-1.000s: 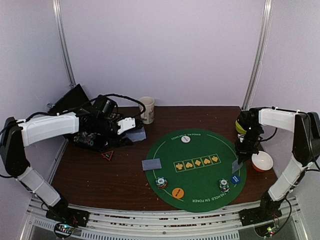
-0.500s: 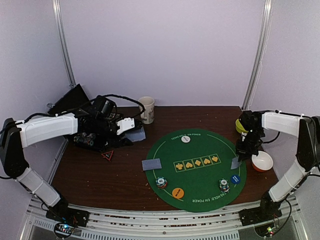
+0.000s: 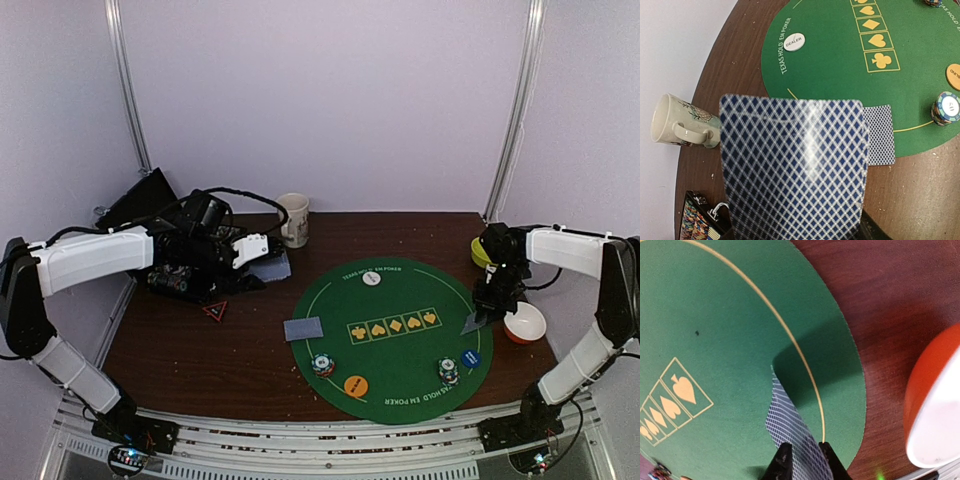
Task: Distribute texas hold em gaming equipment
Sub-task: Place the poker card in the small blind area, then pick up the poker card from the face-down deck piles.
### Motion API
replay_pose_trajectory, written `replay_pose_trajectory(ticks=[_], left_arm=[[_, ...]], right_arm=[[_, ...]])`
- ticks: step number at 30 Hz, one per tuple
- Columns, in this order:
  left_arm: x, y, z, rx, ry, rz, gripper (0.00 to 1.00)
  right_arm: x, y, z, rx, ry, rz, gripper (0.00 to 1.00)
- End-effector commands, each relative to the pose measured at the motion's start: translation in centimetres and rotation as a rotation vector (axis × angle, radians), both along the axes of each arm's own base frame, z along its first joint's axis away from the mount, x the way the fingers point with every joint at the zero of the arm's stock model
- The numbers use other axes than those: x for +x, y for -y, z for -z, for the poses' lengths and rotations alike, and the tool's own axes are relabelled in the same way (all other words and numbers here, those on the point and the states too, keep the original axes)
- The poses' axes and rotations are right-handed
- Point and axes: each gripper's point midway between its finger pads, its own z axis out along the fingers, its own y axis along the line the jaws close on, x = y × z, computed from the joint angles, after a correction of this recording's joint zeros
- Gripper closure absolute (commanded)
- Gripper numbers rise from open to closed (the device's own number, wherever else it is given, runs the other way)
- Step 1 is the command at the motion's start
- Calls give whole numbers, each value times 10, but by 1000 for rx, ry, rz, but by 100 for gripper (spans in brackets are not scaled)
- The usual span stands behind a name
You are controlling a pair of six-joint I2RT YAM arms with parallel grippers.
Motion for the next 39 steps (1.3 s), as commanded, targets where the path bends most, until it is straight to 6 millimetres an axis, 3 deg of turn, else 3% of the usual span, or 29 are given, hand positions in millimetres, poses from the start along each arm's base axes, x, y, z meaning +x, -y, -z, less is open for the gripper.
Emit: replay_pose_trajectory(ticks=[1,8,16,19,21,22,24,25,28,30,32,34,39], left_arm=[[4,1,-14,-35,51,7,46],[4,1,-16,-37,56,6,46],[4,0,-16,-34,60,4,46],[4,-1,-16,-31,62,3,46],[4,-2,-17,-29,65,2,46],[3,-2,-16,-27,67,2,46],[3,-3,-17,-26,71,3,46],[2,-3,-17,-26,73,6,46],[1,-3,-18,-28,72,11,46],[1,-2,-19,-30,73,15,46],[0,-2,-19,-31,68,19,46],[0,-1,-19,-34,69,21,46],[0,-2,-22,-33,78,13,46]], right_arm=[[-8,17,2,-90,-35,2,75],[13,38,-26,-218,39,9,69],[17,35,-38,-237,41,-21,67],[25,22,-46,-228,73,-71,66],[42,-11,-59,-187,141,-193,66],[51,-39,-66,-157,185,-295,66],[68,-110,-91,-48,307,-505,63],[66,-159,-104,72,360,-631,62],[74,-268,-155,405,583,-810,58],[69,-321,-187,586,724,-908,55],[60,-357,-205,704,840,-987,51],[50,-380,-215,765,935,-1050,49],[49,-406,-210,832,984,-1081,46]])
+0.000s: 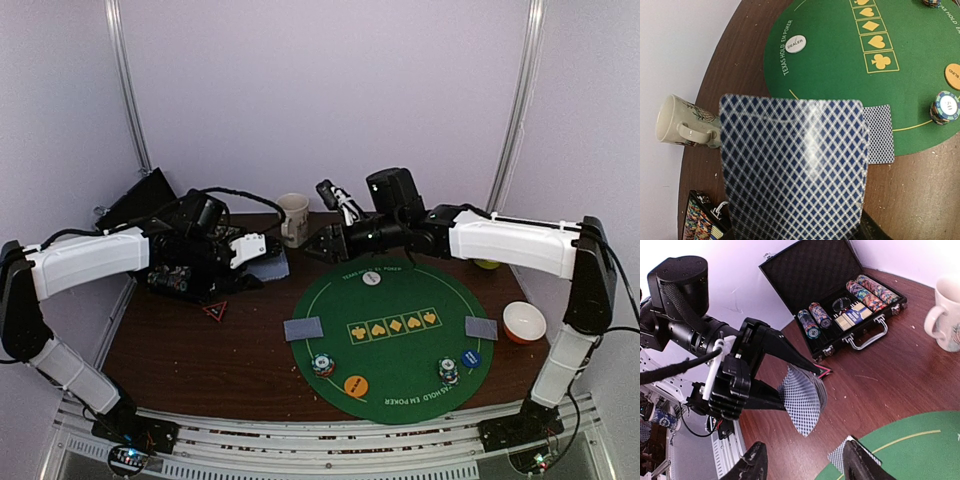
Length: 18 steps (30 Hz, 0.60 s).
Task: Distribute texas hold em gaming equipment
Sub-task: Pick up the poker card from the face-down deck piles.
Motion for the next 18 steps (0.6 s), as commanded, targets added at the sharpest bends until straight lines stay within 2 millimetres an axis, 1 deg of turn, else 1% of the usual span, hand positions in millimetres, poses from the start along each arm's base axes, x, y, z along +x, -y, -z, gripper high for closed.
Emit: replay_pose_trajectory(ticks=[1,3,5,8,9,11,12,14,18], left_arm=[[3,1,-18,-37,56,8,46],[1,2,-20,-47,55,16,46],[0,3,-20,-50,52,20,46],[1,4,-17,-45,45,20,46],[1,4,-16,-43,44,19,46],[2,4,-16,-44,44,18,46],[1,4,-16,-43,43,19,46],[1,5,-16,-43,42,21,46],[0,5,-15,-41,41,22,46]], right_arm=[[3,-29,-14,125,88,-88,46],[5,-31,-1,94,81,-81,44],[6,-34,7,85,84,-86,41],[7,-45,21,34,101,-87,40],[7,-49,24,25,93,-91,39],[7,-54,24,49,80,-102,35],[9,-55,24,58,79,-90,35],[17,-56,33,54,63,-48,35],[25,-66,47,49,11,-20,39]])
